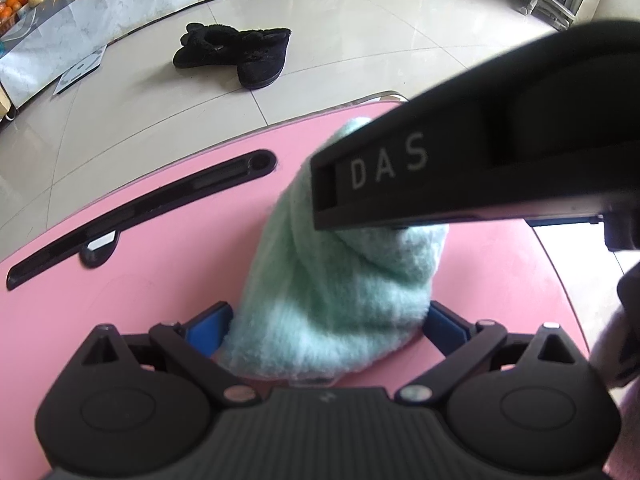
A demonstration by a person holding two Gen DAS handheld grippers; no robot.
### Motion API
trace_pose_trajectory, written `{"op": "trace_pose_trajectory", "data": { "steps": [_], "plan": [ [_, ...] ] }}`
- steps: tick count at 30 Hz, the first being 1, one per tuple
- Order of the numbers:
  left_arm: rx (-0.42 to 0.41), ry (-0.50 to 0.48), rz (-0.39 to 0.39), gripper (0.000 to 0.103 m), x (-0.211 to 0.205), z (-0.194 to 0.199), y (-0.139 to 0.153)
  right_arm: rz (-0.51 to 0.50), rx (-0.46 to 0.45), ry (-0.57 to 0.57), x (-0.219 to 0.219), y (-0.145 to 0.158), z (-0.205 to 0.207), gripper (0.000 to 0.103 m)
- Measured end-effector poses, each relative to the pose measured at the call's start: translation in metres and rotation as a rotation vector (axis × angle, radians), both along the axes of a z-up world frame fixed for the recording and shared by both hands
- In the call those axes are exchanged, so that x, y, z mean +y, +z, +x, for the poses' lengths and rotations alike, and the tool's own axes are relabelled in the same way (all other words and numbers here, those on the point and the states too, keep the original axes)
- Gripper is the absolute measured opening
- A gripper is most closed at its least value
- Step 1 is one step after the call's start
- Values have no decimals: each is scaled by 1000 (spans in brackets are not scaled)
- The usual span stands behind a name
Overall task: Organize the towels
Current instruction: 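Slide the mint-green towel back across the table toward the handle slot with the right tool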
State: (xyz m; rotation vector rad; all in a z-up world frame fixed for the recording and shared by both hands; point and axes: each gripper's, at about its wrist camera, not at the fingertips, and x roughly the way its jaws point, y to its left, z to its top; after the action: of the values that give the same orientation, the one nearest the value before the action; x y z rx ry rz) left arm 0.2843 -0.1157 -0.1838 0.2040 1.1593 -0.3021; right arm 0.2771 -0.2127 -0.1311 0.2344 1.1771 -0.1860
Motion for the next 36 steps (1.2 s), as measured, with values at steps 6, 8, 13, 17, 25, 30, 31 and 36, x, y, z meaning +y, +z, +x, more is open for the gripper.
{"op": "trace_pose_trajectory", "data": {
  "steps": [6, 8, 13, 17, 25, 30, 31, 36],
  "plan": [
    [12, 1, 7, 101, 11, -10, 3, 2, 6, 27, 11, 0, -5, 87],
    [17, 2, 9, 102, 14, -13, 3, 0, 9, 42, 15, 1, -6, 87],
    [30, 1, 16, 103, 22, -23, 6, 9, 25, 77, 25, 1, -9, 87],
    [37, 2, 18, 103, 28, -32, 7, 14, 24, 117, 32, 1, -12, 86],
    [54, 8, 23, 103, 42, -41, 9, -2, 16, 172, 46, 3, -20, 86],
    [56, 16, 23, 103, 50, -49, 11, 8, 34, 182, 51, 3, -23, 86],
    [56, 17, 23, 103, 51, -51, 11, 15, 38, 181, 53, 3, -24, 86],
    [54, 29, 22, 103, 59, -61, 12, 21, 45, 198, 60, 2, -30, 86]
  ]
}}
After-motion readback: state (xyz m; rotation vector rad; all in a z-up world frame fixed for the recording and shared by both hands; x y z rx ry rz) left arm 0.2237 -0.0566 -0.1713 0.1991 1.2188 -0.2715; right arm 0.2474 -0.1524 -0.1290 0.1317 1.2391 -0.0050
